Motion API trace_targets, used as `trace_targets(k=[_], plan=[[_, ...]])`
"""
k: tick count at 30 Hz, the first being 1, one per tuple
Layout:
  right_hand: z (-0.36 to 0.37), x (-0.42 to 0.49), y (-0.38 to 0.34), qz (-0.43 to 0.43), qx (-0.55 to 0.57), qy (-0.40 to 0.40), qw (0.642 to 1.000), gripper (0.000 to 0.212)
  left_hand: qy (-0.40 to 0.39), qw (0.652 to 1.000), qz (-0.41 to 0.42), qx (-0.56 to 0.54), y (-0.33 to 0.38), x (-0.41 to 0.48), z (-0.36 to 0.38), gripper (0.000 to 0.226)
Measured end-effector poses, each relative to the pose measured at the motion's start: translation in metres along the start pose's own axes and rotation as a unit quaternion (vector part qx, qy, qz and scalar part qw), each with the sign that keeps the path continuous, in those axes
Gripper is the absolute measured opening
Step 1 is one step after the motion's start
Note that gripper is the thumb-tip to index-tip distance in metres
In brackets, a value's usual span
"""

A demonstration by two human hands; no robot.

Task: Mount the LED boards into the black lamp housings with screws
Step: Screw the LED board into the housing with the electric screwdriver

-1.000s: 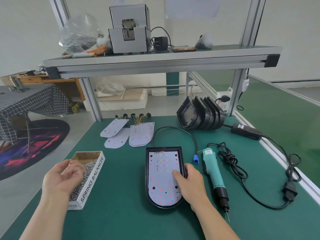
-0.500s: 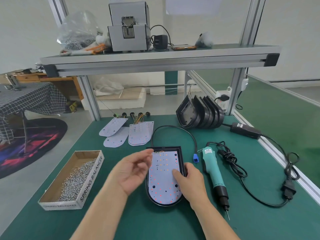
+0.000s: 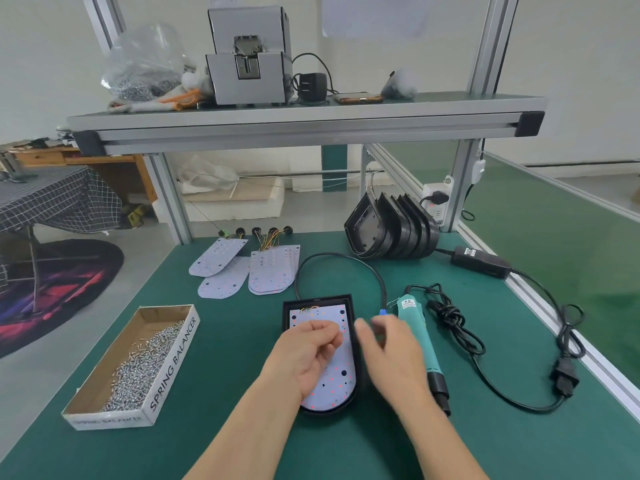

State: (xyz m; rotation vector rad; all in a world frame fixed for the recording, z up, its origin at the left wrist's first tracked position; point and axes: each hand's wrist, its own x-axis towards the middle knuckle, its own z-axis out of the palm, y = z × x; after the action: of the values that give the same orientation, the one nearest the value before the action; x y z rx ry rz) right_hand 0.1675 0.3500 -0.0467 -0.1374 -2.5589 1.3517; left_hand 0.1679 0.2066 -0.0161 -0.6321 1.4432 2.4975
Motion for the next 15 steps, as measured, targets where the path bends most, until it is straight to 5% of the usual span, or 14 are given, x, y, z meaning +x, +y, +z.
trace_targets(k=[3, 6, 8, 12, 15], plan=[[-0.04, 0.016, 0.01, -0.004, -0.127, 0.093, 0.988, 0.043, 0.016, 1.0, 0.005, 0.021, -0.003, 0.003, 0.001, 0.013], [-0.069, 0.03, 0.027, 0.105, -0.276, -0.032, 0.955, 0.056, 0.024, 0.999, 0.003, 0.039, -0.007, 0.004, 0.001, 0.012], [-0.073, 0.036, 0.03, 0.144, -0.282, -0.098, 0.944, 0.052, 0.026, 0.999, 0.006, 0.045, -0.008, 0.004, 0.002, 0.012], [-0.07, 0.045, 0.031, 0.169, -0.174, -0.108, 0.964, 0.039, 0.038, 0.998, 0.007, 0.046, -0.008, 0.007, 0.002, 0.015], [-0.065, 0.044, 0.034, 0.214, 0.149, -0.111, 0.959, 0.024, 0.046, 0.998, 0.006, 0.052, -0.009, 0.008, 0.003, 0.011]])
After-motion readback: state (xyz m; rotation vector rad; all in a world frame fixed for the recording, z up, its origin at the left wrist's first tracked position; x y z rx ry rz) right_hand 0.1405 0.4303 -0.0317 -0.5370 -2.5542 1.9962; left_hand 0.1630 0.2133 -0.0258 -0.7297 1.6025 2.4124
